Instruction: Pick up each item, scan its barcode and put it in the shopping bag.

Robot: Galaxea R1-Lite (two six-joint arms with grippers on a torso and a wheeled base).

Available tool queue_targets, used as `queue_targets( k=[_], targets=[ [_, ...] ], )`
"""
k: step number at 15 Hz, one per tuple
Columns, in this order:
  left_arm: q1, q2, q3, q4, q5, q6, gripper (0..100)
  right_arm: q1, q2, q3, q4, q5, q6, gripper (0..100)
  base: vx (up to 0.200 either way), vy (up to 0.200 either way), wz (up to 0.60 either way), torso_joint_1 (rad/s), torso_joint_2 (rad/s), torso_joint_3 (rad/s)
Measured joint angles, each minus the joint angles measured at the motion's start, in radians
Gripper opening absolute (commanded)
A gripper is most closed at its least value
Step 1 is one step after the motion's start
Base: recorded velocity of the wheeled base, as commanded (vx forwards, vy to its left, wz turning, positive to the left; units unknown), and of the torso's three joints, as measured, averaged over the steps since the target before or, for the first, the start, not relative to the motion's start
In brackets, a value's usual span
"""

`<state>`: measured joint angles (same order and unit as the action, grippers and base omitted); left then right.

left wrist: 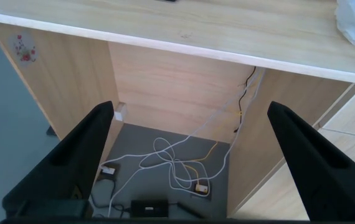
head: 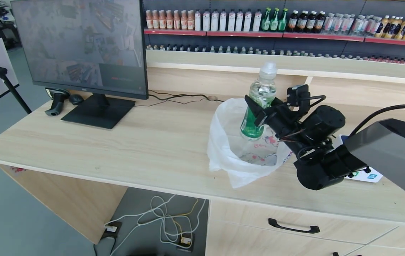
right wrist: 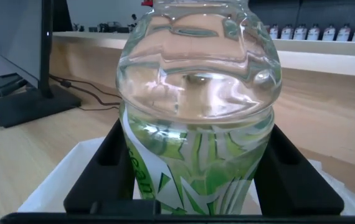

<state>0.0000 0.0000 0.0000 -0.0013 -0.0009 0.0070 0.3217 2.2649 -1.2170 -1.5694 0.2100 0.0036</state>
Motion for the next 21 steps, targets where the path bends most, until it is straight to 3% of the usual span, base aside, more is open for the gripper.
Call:
queue_targets(
  k=[7, 20, 21],
  targets=[
    [0.0, 0.0, 0.0, -0.001, 0.0, -0.001, 100, -0.005, 0.127, -0.186, -0.001, 0.01, -0.006, 0, 0.0, 0.0, 0.0, 0.0, 0.0, 0.0],
    [0.0, 0.0, 0.0, -0.003, 0.0, 0.002, 100, -0.005, 0.196, -0.192, -0.002, 0.011, -0.003, 0, 0.0, 0.0, 0.0, 0.0, 0.0, 0.0],
    [0.0, 0.0, 0.0, -0.003, 0.0, 0.002, 100, -0.005, 0.197, -0.189, -0.001, 0.011, -0.002, 100, 0.0, 0.0, 0.0, 0.0, 0.0, 0.0]
  ],
)
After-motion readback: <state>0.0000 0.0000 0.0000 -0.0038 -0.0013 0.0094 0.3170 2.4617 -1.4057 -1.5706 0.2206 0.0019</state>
